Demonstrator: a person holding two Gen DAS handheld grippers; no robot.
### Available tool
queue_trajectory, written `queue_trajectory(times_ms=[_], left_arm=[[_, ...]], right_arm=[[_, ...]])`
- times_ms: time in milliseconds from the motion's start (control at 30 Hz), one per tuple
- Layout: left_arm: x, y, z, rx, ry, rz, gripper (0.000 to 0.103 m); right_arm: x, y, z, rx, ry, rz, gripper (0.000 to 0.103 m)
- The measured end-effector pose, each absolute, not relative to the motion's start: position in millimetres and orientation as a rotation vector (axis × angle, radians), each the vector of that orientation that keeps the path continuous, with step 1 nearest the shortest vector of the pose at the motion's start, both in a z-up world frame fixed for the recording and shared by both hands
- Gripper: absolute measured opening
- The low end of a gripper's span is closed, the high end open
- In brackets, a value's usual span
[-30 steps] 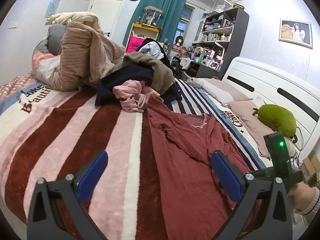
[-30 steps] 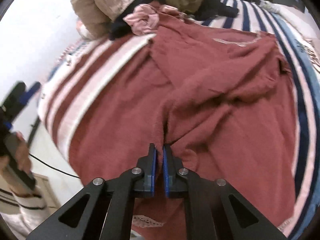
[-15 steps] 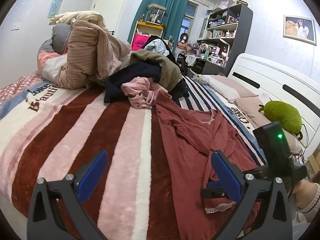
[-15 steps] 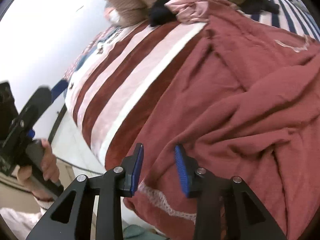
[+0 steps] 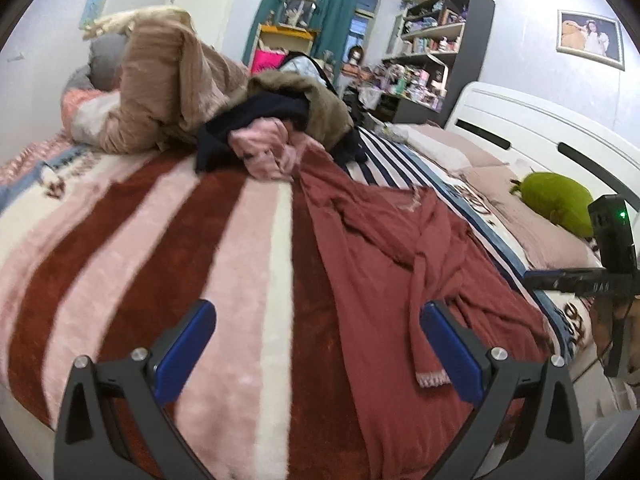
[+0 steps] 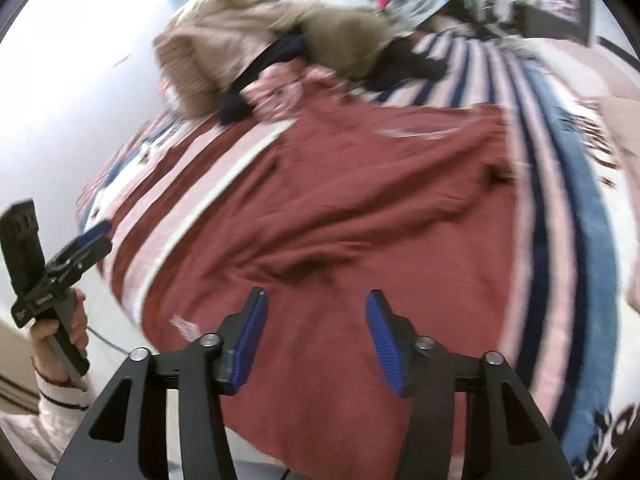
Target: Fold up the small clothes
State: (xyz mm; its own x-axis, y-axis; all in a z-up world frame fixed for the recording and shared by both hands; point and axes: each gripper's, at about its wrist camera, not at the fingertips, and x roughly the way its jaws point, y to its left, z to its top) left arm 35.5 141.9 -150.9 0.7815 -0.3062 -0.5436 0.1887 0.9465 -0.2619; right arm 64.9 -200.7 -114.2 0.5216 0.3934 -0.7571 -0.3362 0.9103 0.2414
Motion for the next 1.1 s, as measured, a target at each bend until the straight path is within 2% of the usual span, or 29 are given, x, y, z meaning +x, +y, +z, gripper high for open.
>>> queue_trajectory(times_ms=[233, 400, 467, 533, 600, 667, 700, 767, 933, 1100], left_arm=[[27.7, 122.4, -187.3, -0.229, 0.690, -0.377, 0.102], [21.1, 102.3, -203.9, -0.239, 0.749, -0.420, 0.092], [17.8, 95.2, -206.2, -0.214, 0.771, -0.421, 0.084], [16.7, 92.2, -206.5, -0.202, 0.785, -0.426, 0.080], [16.7, 89.0, -206.8, -0.194, 0.799, -0.439, 0.068], [18.8, 86.1, -209.0, -0.191, 0.824, -0.463, 0.045], [20.4, 83.7, -210.3, -0.179, 0.832, -0.461, 0.042], [21.7, 83.1, -210.8, -0.170, 0.833, -0.459, 0.041], [27.0, 84.7, -210.9, -0.189, 0.836, -0.447, 0.041], [26.6, 88.8, -213.0, -0.193, 0.855, -0.443, 0.041]], right_arm=[[31.9, -270.5, -140.6, 0.190, 0.898, 0.382, 0.050], [3.3, -300.9, -163.0, 0.241, 0.908, 0.381, 0.050], [-2.7, -308.1, -176.2, 0.274, 0.938, 0.409, 0.050], [-6.4, -310.2, -186.1, 0.295, 0.941, 0.441, 0.052], [-7.8, -311.0, -188.6, 0.315, 0.919, 0.466, 0.052], [-6.5, -310.1, -189.7, 0.345, 0.910, 0.496, 0.050], [-4.3, -306.5, -191.0, 0.355, 0.911, 0.526, 0.050], [-2.7, -299.5, -193.7, 0.341, 0.923, 0.559, 0.045], [6.8, -282.5, -195.7, 0.325, 0.933, 0.588, 0.044], [7.5, -278.2, -198.8, 0.307, 0.944, 0.607, 0.034]])
